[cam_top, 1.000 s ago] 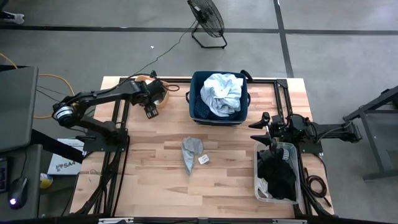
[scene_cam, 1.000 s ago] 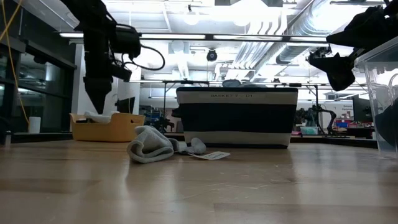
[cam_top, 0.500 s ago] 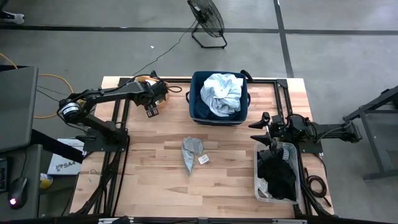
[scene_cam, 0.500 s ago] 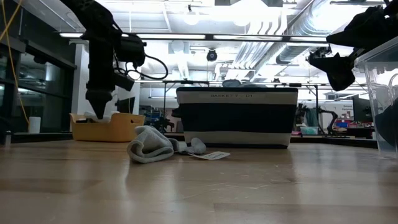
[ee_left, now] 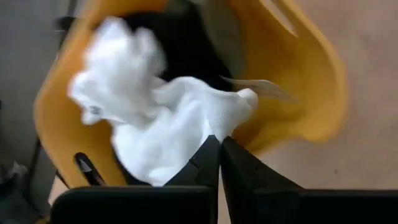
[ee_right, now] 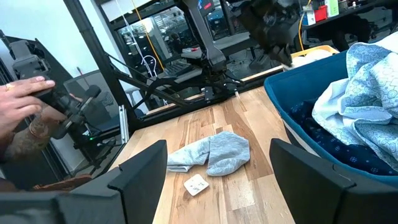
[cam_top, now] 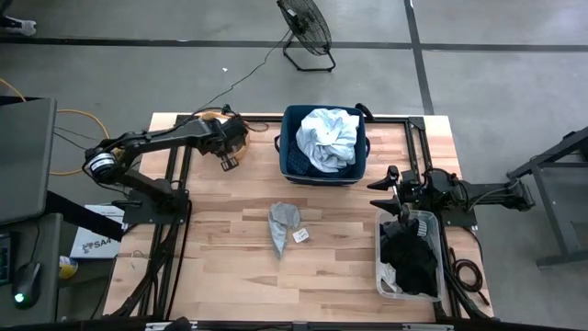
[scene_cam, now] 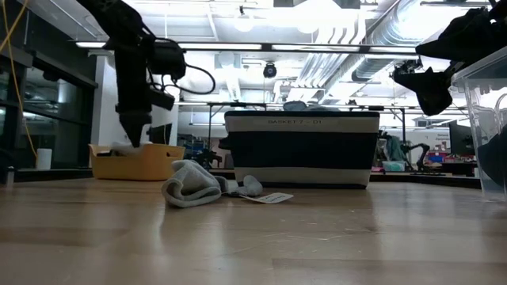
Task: Pick & Place Cloths
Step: Put the white sock into the yellow bin
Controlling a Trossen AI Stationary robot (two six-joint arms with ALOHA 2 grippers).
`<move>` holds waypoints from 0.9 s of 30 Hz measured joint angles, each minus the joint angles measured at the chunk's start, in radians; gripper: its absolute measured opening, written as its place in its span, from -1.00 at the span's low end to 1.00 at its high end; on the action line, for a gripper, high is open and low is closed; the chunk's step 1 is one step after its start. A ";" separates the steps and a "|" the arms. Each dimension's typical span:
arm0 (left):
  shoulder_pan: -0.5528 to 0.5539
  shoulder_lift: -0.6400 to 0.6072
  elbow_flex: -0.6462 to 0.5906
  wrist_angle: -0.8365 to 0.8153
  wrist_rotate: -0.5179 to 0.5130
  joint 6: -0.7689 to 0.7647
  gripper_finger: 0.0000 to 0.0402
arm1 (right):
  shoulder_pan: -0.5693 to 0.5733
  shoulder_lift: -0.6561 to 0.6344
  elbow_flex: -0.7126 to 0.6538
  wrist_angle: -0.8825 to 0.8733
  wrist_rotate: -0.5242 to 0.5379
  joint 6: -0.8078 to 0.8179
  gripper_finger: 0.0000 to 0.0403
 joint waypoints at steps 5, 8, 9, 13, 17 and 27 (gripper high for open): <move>0.059 -0.007 0.018 0.039 -0.003 -0.123 -0.99 | 0.000 0.000 0.000 0.000 0.000 0.000 0.37; 0.104 0.004 0.019 0.055 0.012 -0.201 -0.99 | 0.000 0.000 0.000 0.000 0.000 0.000 0.37; 0.114 0.014 0.019 0.061 0.028 -0.220 -0.99 | 0.000 0.000 0.000 0.000 0.000 0.000 0.37; 0.140 0.058 0.019 0.091 0.095 -0.255 -1.00 | 0.000 0.000 0.000 0.000 0.000 0.000 0.37; 0.143 0.116 0.019 0.133 0.089 -0.257 -1.00 | 0.000 0.000 0.000 0.000 0.000 0.000 0.37; 0.140 0.088 0.019 0.158 0.075 -0.214 -0.65 | 0.000 0.000 0.000 0.000 0.000 0.000 0.37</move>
